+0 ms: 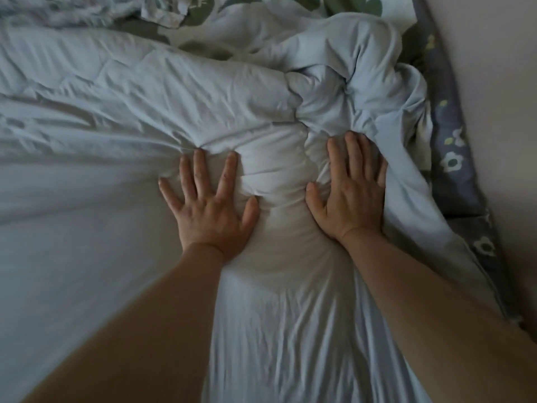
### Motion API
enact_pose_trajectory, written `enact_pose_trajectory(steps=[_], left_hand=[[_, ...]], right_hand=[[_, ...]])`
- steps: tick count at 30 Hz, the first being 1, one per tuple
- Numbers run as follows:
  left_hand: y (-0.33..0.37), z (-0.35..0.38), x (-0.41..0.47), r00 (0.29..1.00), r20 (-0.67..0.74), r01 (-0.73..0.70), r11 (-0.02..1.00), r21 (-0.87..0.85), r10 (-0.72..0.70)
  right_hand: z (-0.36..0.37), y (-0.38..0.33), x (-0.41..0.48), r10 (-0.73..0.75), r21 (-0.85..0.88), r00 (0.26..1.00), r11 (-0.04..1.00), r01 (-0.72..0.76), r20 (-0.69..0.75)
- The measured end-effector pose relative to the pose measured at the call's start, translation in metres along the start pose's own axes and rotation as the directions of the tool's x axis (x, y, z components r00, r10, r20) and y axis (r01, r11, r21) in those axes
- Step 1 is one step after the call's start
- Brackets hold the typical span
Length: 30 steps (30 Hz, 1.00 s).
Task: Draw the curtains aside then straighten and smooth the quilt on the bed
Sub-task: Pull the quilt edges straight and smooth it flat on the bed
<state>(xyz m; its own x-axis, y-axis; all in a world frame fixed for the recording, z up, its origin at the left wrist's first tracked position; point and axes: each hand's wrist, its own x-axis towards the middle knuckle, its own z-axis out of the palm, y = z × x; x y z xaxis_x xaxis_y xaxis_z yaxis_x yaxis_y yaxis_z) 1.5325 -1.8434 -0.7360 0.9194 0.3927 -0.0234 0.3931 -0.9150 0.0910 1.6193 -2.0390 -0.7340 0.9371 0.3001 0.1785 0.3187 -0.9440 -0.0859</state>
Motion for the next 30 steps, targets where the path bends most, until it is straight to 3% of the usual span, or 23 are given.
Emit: enact_pose_trajectory(steps=[13,17,20,22,25,28,30], left_hand=[[-0.001,-0.003,0.007,1.0,0.025,-0.008,0.999,-0.048,0.009],[-0.004,-0.003,0.007,1.0,0.024,-0.017,0.999,-0.041,0.018],[-0.005,-0.004,0.006,0.999,0.025,-0.025,0.999,-0.048,0.026],[-0.005,-0.004,0.007,0.999,0.024,-0.021,0.998,-0.06,0.023],[-0.005,-0.004,0.007,0.999,0.027,-0.018,0.997,-0.068,0.02],[-0.006,-0.004,0.007,0.999,0.032,-0.015,0.997,-0.073,0.017],[-0.006,-0.005,0.008,0.999,0.035,-0.014,0.997,-0.072,0.016]], right_hand=[[-0.002,-0.001,0.003,0.001,-0.022,1.0,1.0,-0.001,0.0],[-0.006,0.001,0.004,-0.029,0.043,0.999,0.999,0.03,-0.023],[-0.019,0.025,0.023,0.099,0.301,0.977,0.953,-0.039,-0.19],[-0.033,0.041,0.047,0.202,0.337,0.918,0.938,-0.081,-0.342],[-0.058,0.035,0.09,0.235,0.385,0.837,0.922,-0.031,-0.494],[-0.08,-0.006,0.134,0.121,0.421,0.841,0.897,0.135,-0.528],[-0.09,-0.033,0.164,-0.023,0.367,0.925,0.914,0.173,-0.379]])
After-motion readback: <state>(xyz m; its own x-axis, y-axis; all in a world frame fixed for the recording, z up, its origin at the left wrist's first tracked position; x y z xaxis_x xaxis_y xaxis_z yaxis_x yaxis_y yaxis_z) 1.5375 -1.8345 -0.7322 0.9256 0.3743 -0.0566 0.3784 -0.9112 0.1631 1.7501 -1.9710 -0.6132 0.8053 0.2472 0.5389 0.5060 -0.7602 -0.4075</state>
